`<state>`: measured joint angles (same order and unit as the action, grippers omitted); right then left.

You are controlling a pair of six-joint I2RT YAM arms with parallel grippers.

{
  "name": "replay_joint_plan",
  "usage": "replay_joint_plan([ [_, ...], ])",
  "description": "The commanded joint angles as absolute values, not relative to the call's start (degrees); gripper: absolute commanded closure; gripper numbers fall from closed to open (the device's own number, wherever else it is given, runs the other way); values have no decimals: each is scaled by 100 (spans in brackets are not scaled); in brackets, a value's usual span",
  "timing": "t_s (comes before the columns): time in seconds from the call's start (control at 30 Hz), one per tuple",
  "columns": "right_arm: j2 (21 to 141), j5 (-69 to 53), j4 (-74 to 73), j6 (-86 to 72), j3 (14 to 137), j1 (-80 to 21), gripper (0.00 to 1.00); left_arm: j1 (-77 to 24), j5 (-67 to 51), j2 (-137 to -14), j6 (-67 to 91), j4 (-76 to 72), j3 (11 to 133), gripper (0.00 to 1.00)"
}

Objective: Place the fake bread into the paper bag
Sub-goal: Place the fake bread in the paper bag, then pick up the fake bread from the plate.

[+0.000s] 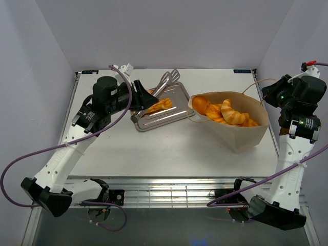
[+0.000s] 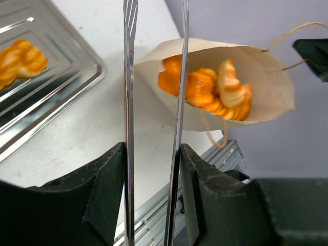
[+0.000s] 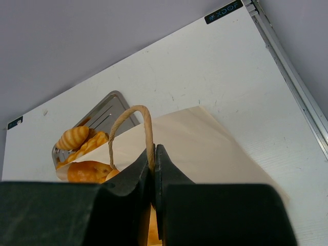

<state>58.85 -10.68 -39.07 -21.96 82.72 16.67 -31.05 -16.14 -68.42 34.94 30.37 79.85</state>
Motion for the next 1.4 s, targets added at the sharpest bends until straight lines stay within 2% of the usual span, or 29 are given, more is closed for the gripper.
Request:
replay_joint_plan([
  [0.0, 5810, -1081, -3551, -2127, 8508, 1687, 92, -2568, -1959, -6601, 3498, 3226, 7296, 46],
  [0.17, 5792, -1072, -3551, -2118, 8508, 1687, 92, -1496, -3048, -6522, 3866, 2875, 6323, 46],
  [0.37, 5748, -1063, -3559, -2101, 8499, 1687, 92, -414, -4322, -6258, 5272, 1496, 4661, 45],
  [0.73, 5739, -1099, -3551, -2109, 8481, 1688, 92, -211, -3973, -5898, 6319, 695, 3324, 40],
  [1.37, 5748, -1107, -3516, -2118, 8437, 1687, 92, -26, -3569, -6380, 6978, -712, 2452, 40],
])
